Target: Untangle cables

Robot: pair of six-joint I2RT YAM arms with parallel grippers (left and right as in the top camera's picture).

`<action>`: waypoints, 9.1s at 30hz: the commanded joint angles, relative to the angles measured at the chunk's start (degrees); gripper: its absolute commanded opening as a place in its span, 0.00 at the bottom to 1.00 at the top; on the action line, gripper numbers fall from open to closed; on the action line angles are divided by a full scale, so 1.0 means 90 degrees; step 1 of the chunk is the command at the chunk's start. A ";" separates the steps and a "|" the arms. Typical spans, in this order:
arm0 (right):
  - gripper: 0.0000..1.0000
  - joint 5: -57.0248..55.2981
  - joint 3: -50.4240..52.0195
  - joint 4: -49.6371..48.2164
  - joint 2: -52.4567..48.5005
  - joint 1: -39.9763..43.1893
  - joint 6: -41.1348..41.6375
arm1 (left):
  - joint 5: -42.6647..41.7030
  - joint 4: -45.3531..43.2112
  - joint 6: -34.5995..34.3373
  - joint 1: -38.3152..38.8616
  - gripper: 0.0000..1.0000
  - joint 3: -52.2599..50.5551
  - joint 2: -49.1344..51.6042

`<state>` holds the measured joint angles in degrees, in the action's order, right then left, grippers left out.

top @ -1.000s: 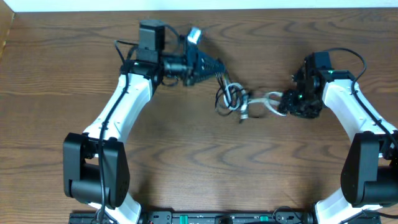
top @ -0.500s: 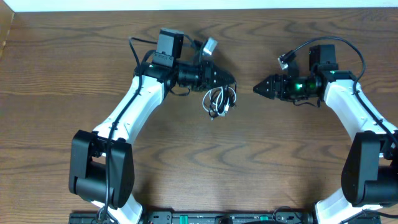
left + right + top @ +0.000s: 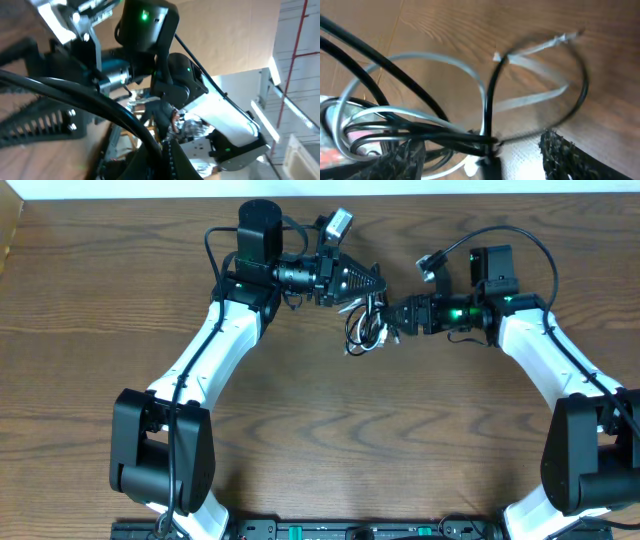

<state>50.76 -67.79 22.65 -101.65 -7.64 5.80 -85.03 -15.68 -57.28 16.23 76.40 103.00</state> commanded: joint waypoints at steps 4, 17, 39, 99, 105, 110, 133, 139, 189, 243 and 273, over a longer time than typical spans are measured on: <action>0.56 0.0474 0.0005 -0.0284 -0.0032 0.0024 0.0027 | -0.0243 -0.0058 -0.0333 -0.0005 0.08 0.0078 0.0034; 0.61 0.0478 0.0005 -0.0287 0.0797 -0.0010 0.0287 | -0.0083 -0.0056 -0.0376 -0.0002 0.07 0.0078 0.0034; 0.61 0.1807 0.0005 -0.0274 0.1132 0.0000 0.0277 | 0.1848 0.0019 -0.1059 -0.0005 0.08 0.0078 0.0034; 0.01 -0.0454 0.0005 -0.1015 0.1260 -0.0024 0.2016 | 0.3245 0.4294 0.3959 -0.0049 0.89 0.0075 0.0041; 0.01 -0.0454 0.0005 -0.0993 0.1260 -0.0024 0.2016 | 0.3791 0.4306 0.3990 0.0277 0.74 0.0075 0.0158; 0.01 -0.0457 0.0005 -0.0911 0.1260 -0.0024 0.1967 | 0.3801 0.4306 0.3976 0.0556 0.74 0.0075 0.0291; 0.01 -0.2985 0.0005 0.1236 0.1258 0.0219 0.2788 | 0.4974 0.4265 0.3888 0.0347 0.08 0.0131 0.0510; 0.01 -0.3840 0.0010 0.2050 0.1256 0.0525 0.2766 | 0.4704 0.4163 0.4109 0.0002 0.06 0.0134 -0.0187; 0.72 -0.0678 -0.0826 0.1326 0.0418 -0.0658 -0.0639 | 0.4879 0.3118 0.2771 -0.0452 0.07 0.0131 -0.3410; 0.93 -0.1175 -0.0891 0.3308 -0.0588 0.1994 -0.1989 | 0.4163 0.3072 0.1950 -0.2710 0.07 0.0136 -0.3920; 0.99 -0.2805 -0.0894 0.2390 0.1069 0.0471 0.0211 | 0.5192 0.5117 0.3796 0.0874 0.37 0.0112 -0.1365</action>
<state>28.51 -75.07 43.81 -92.51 -3.92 5.19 -38.92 30.26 -26.65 21.12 76.86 86.91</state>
